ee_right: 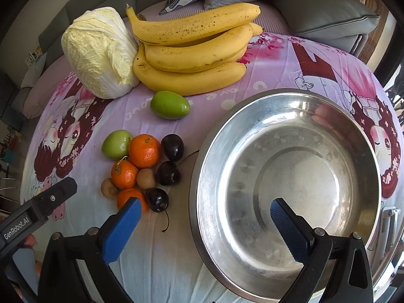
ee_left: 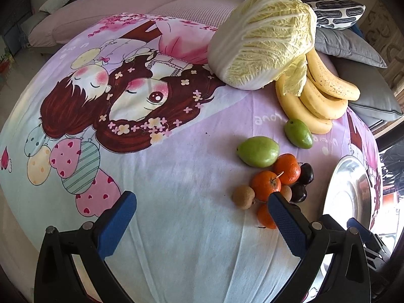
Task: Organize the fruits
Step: 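Move both grippers toward the pile of small fruits, then close the left gripper on the small brown kiwi, then grasp an orange tangerine with the right gripper while the left gripper holds the kiwi, then carry the kiwi and tangerine in both grippers over the steel bowl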
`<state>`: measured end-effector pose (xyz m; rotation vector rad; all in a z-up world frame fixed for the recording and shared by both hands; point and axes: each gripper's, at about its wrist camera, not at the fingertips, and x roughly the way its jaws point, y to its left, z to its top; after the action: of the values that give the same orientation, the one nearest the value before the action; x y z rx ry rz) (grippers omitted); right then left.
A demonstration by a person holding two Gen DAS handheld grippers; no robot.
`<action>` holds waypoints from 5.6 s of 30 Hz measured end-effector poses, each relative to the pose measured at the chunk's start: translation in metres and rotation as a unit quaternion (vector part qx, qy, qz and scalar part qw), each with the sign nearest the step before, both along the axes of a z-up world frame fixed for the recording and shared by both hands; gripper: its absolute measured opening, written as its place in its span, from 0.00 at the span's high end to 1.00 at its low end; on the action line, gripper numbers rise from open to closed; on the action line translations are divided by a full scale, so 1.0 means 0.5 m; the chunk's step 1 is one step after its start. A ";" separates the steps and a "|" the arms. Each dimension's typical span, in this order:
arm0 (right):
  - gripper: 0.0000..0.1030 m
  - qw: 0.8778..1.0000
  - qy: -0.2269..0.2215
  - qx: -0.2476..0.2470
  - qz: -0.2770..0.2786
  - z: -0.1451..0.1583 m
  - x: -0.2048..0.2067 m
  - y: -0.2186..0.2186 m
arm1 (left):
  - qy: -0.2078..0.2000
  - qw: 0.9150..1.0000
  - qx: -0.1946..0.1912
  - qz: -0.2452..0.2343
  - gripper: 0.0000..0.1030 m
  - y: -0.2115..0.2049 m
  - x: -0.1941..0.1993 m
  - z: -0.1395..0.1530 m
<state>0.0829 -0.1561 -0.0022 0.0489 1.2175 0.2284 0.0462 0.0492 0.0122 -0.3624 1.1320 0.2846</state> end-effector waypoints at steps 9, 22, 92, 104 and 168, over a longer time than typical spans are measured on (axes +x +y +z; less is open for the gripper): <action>0.00 1.000 0.021 0.003 0.002 -0.005 0.016 -0.004 | 0.012 1.000 -0.008 -0.009 0.00 -0.008 0.044 0.009; 0.00 0.999 0.035 -0.017 0.007 -0.029 0.030 0.008 | 0.038 0.994 -0.090 -0.042 0.38 -0.017 0.058 -0.069; 0.53 0.984 0.080 -0.100 0.123 -0.026 -0.009 0.250 | 0.027 0.971 -0.236 0.001 0.77 0.074 0.013 -0.123; 0.63 0.980 0.093 -0.133 0.116 -0.058 0.005 0.256 | 0.030 0.973 -0.227 -0.006 0.77 0.059 0.026 -0.130; 0.64 0.966 0.025 -0.016 -0.255 -0.018 -0.004 -0.329 | 0.054 0.957 -0.075 -0.274 0.77 -0.424 0.164 -0.040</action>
<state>0.0810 -0.3205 -0.0113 0.3373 1.2167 -0.2446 0.1282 -0.1629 -0.0076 -0.1536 1.3186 -0.2754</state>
